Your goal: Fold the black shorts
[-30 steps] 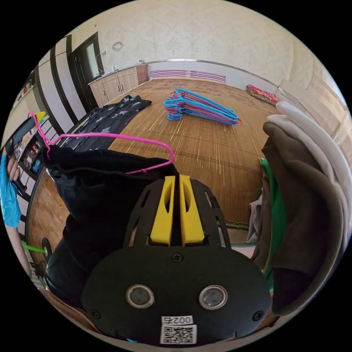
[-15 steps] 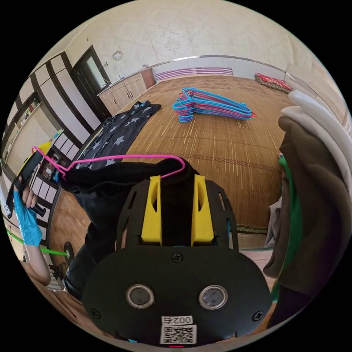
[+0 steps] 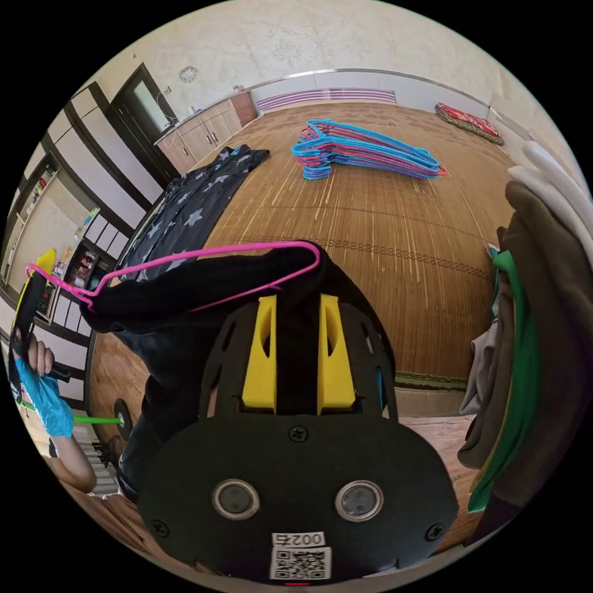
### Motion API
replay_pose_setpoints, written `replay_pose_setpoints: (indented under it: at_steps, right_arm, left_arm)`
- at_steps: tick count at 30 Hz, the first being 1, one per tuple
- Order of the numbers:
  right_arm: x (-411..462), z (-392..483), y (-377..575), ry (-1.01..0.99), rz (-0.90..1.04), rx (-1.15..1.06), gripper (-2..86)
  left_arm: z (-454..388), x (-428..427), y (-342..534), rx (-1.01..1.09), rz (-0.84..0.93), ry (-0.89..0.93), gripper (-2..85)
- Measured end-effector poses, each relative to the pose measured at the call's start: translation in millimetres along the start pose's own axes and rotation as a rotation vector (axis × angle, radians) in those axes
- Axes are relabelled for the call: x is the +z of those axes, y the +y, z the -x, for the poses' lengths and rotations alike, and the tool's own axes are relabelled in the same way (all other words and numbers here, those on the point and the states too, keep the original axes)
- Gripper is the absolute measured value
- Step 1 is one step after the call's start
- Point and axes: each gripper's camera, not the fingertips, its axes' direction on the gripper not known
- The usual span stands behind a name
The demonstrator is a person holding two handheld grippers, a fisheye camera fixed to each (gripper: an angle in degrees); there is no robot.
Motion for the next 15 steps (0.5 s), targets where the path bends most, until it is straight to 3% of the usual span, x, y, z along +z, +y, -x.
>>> replay_pose_setpoints:
  at_steps: [8, 15]
  right_arm:
    - [-4.3, 8.8, -4.7, 0.180, -0.119, 0.006, 5.2]
    - [3.4, -3.2, -24.2, 0.116, -0.079, -0.006, 10.7]
  left_arm:
    - [2.7, -1.3, 1.6, -0.004, 0.001, 0.034, -1.0]
    - [10.1, 0.7, 1.3, 0.071, 0.038, 0.170, -1.0]
